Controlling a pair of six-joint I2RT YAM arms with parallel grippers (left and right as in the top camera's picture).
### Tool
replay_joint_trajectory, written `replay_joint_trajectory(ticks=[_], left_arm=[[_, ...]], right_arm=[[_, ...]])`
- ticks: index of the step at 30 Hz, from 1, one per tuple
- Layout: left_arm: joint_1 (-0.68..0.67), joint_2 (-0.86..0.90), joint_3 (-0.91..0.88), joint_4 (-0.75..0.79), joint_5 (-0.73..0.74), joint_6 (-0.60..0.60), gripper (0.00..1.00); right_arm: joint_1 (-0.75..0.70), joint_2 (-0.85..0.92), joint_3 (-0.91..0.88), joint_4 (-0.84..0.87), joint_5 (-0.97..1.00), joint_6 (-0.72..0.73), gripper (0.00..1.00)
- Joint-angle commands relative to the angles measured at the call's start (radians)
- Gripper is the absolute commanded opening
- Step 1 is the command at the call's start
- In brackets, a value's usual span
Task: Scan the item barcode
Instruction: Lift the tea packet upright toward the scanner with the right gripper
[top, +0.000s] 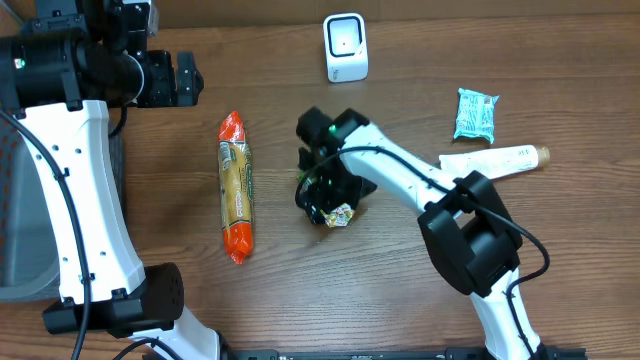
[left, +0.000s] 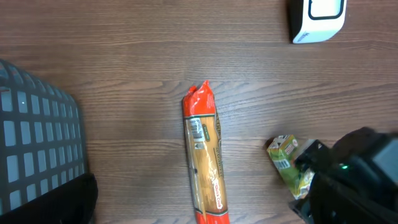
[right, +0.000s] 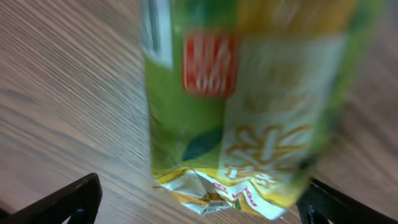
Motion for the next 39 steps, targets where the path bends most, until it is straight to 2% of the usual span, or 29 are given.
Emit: replay_joint_trajectory(ticks=[1, 4, 7, 17, 21, 24, 25, 28, 30, 33, 37, 39], left_arm=[[0.004, -0.013, 0.016, 0.001, 0.008, 0.020, 1.00], [0.004, -0.013, 0.016, 0.001, 0.008, 0.020, 1.00], [0.004, -0.013, 0.016, 0.001, 0.008, 0.020, 0.99], [0.004, -0.013, 0.016, 0.001, 0.008, 0.020, 1.00], [0.004, -0.013, 0.016, 0.001, 0.008, 0.020, 1.00], [0.004, -0.013, 0.016, 0.001, 0.008, 0.020, 1.00], [0.004, -0.013, 0.016, 0.001, 0.008, 0.020, 1.00], [0.004, -0.013, 0.016, 0.001, 0.008, 0.020, 1.00], [0.004, -0.013, 0.016, 0.001, 0.008, 0.020, 1.00], [0.004, -0.013, 0.016, 0.001, 0.008, 0.020, 1.00], [0.004, -0.013, 0.016, 0.001, 0.008, 0.020, 1.00], [0.004, -0.013, 0.016, 0.001, 0.008, 0.020, 1.00]], right_arm=[[-0.017, -0.011, -0.016, 0.012, 0.029, 0.000, 1.00], [-0.019, -0.011, -0.016, 0.020, 0.030, 0.008, 0.98], [-0.019, -0.011, -0.017, 0.032, 0.042, 0.023, 0.83], [-0.019, 0.016, -0.017, 0.076, 0.065, 0.032, 0.83], [-0.018, 0.032, -0.016, 0.075, 0.087, 0.053, 0.80], [-0.018, 0.033, -0.016, 0.070, 0.089, 0.053, 0.70], [-0.018, 0.033, -0.016, 0.070, 0.089, 0.053, 0.58], [-0.018, 0.033, -0.013, 0.068, 0.089, 0.061, 0.39], [-0.021, 0.033, -0.003, 0.056, 0.087, 0.076, 0.20], [-0.022, 0.031, 0.010, 0.045, 0.078, 0.075, 0.06], [-0.027, 0.025, 0.056, 0.000, 0.048, 0.074, 0.04], [-0.033, 0.021, 0.093, -0.012, -0.042, 0.074, 0.04]])
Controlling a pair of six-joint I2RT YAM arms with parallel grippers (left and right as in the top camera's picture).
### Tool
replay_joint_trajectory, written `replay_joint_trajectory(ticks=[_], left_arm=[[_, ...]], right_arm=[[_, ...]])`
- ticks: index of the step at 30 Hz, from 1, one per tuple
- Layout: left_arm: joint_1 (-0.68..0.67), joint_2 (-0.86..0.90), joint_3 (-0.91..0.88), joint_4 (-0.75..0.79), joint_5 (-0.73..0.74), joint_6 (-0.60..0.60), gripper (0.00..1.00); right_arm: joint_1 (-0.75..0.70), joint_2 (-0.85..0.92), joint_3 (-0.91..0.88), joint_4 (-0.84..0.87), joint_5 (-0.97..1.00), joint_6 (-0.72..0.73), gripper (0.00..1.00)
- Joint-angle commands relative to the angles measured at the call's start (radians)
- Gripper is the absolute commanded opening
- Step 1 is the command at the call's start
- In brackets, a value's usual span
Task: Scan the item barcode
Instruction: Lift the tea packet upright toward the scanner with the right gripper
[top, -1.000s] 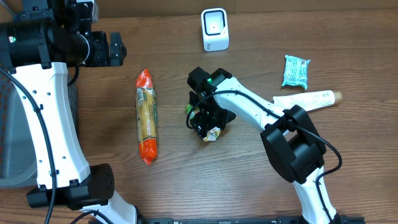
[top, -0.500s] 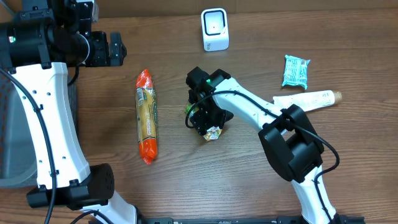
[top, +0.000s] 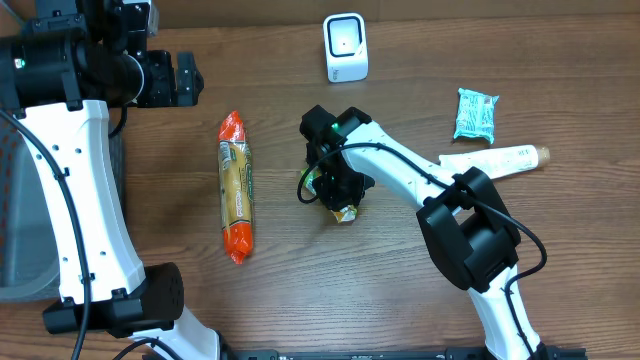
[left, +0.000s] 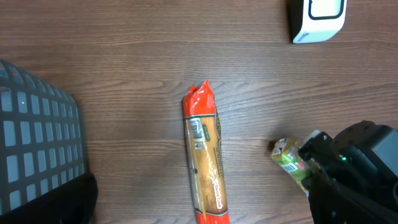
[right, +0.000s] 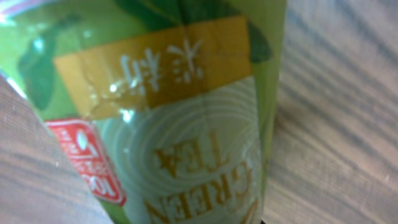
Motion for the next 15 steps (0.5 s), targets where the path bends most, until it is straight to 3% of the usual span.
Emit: replay_joint_trajectory(ticks=[1, 7, 15], left_arm=[[0.004, -0.013, 0.016, 0.001, 0.008, 0.020, 0.99], [0.004, -0.013, 0.016, 0.001, 0.008, 0.020, 1.00], [0.004, -0.013, 0.016, 0.001, 0.008, 0.020, 1.00]], right_arm=[[-0.018, -0.005, 0.089, -0.008, -0.158, -0.003, 0.04], [-0.087, -0.032, 0.199, -0.011, -0.588, -0.061, 0.04], [-0.262, -0.090, 0.235, -0.007, -0.928, -0.060, 0.04]])
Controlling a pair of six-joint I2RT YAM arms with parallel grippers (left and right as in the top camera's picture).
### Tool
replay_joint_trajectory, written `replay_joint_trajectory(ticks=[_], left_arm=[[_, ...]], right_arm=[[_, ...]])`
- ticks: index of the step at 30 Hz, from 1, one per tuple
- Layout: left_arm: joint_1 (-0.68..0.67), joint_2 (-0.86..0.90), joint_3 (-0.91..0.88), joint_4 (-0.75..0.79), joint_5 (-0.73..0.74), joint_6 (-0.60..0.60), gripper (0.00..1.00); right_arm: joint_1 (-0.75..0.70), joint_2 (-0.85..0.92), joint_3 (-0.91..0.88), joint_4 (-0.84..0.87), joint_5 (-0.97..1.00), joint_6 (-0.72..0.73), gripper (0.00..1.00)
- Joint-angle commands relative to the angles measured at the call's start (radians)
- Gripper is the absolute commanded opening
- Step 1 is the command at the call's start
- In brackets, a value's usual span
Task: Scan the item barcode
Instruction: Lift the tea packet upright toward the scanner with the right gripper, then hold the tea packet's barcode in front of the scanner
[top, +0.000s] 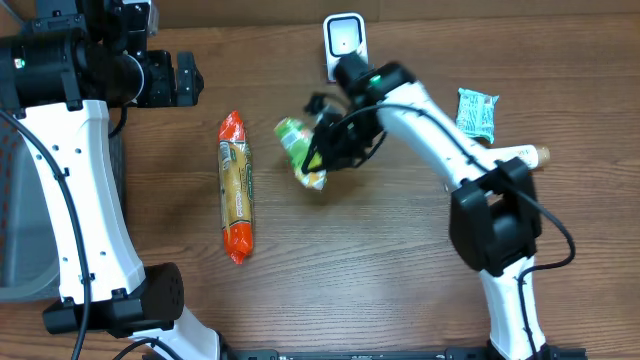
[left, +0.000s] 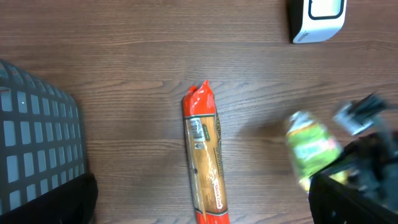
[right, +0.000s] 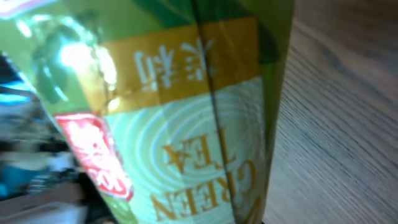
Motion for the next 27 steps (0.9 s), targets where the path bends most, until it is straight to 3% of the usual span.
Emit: replay_joint_trajectory(ticks=[1, 10, 21, 27], left_arm=[[0.004, -0.013, 0.016, 0.001, 0.008, 0.020, 1.00], [0.004, -0.013, 0.016, 0.001, 0.008, 0.020, 1.00], [0.004, -0.013, 0.016, 0.002, 0.008, 0.020, 1.00], [0.004, -0.013, 0.016, 0.001, 0.008, 0.020, 1.00]], right_arm=[[-0.089, -0.097, 0.039, 0.003, -0.256, -0.019, 0.04], [-0.232, -0.179, 0.039, 0.006, -0.320, -0.018, 0.04], [-0.246, -0.264, 0.039, 0.026, -0.245, -0.018, 0.04], [-0.232, -0.301, 0.084, 0.041, -0.032, 0.074, 0.04]])
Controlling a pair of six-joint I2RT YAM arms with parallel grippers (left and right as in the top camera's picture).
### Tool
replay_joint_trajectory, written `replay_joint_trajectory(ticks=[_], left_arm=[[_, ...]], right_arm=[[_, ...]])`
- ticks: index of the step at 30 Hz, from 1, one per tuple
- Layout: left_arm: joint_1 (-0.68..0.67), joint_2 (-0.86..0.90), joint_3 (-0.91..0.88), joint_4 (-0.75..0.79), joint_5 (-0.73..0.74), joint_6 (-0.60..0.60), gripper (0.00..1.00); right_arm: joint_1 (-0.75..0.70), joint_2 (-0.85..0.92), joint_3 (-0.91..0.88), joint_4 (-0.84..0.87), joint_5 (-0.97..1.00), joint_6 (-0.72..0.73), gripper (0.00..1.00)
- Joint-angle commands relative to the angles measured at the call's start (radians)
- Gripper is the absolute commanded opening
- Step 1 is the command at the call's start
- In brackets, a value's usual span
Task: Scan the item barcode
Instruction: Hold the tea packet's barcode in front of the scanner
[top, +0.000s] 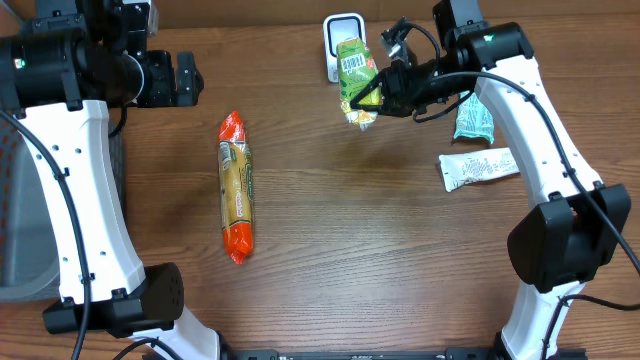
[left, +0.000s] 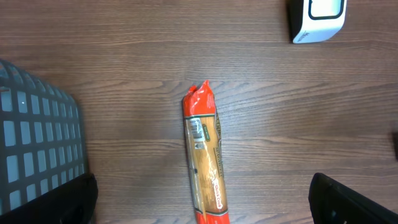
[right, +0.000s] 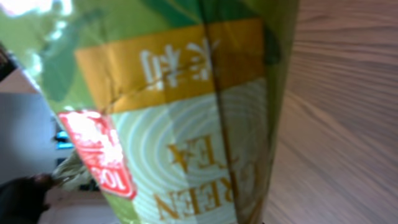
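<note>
My right gripper (top: 385, 88) is shut on a green tea packet (top: 356, 70), held in the air right in front of the white barcode scanner (top: 338, 40) at the table's far edge. The packet's white barcode label faces up in the overhead view. In the right wrist view the packet (right: 186, 118) fills the frame and hides the fingers. My left gripper (top: 183, 80) is raised at the far left, open, with nothing between its fingers (left: 348, 202). The scanner (left: 316, 18) also shows in the left wrist view.
A long orange and red noodle pack (top: 236, 187) lies left of centre. A teal packet (top: 473, 115) and a white tube (top: 480, 167) lie at the right. A grey wire basket (left: 34, 149) stands at the left edge.
My right gripper has carried the green tea packet from mid-table, near the noodle pack, up and right to just in front of the scanner. The left arm has not moved.
My right gripper was down over the green tea packet lying at mid-table, then shut on it there. After that it held the packet lifted off the table, and now holds it at the scanner. The left arm stayed still throughout.
</note>
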Motion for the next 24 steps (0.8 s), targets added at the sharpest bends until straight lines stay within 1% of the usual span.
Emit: replay_joint_trajectory(ticks=[1, 2, 4, 7, 9, 10, 12, 15, 17, 21, 24], left_arm=[[0.004, -0.013, 0.016, 0.001, 0.008, 0.020, 1.00], [0.004, -0.013, 0.016, 0.001, 0.008, 0.020, 1.00], [0.004, -0.013, 0.016, 0.001, 0.008, 0.020, 0.99], [0.004, -0.013, 0.016, 0.001, 0.008, 0.020, 1.00], [0.004, -0.013, 0.016, 0.001, 0.008, 0.020, 1.00], [0.004, -0.013, 0.016, 0.001, 0.008, 0.020, 1.00], [0.004, -0.013, 0.016, 0.001, 0.008, 0.020, 1.00], [0.004, -0.013, 0.016, 0.001, 0.008, 0.020, 1.00], [0.004, -0.013, 0.016, 0.001, 0.008, 0.020, 1.00], [0.004, -0.013, 0.016, 0.001, 0.008, 0.020, 1.00], [0.004, -0.013, 0.016, 0.001, 0.008, 0.020, 0.99]], right_arm=[[0.021, -0.086, 0.110, 0.002, 0.172, 0.064, 0.04], [0.030, -0.087, 0.162, -0.014, 0.256, 0.075, 0.04], [0.063, -0.087, 0.300, -0.049, 0.514, 0.117, 0.04], [0.119, -0.087, 0.422, -0.054, 0.795, 0.124, 0.04], [0.171, -0.087, 0.458, -0.021, 1.031, 0.121, 0.04], [0.209, -0.087, 0.457, 0.012, 1.188, 0.099, 0.04], [0.254, -0.062, 0.449, 0.074, 1.398, 0.035, 0.04], [0.281, -0.004, 0.443, 0.160, 1.599, -0.040, 0.04], [0.281, 0.044, 0.443, 0.234, 1.677, -0.100, 0.04], [0.270, 0.147, 0.443, 0.371, 1.706, -0.381, 0.04], [0.258, 0.221, 0.443, 0.457, 1.713, -0.542, 0.04]])
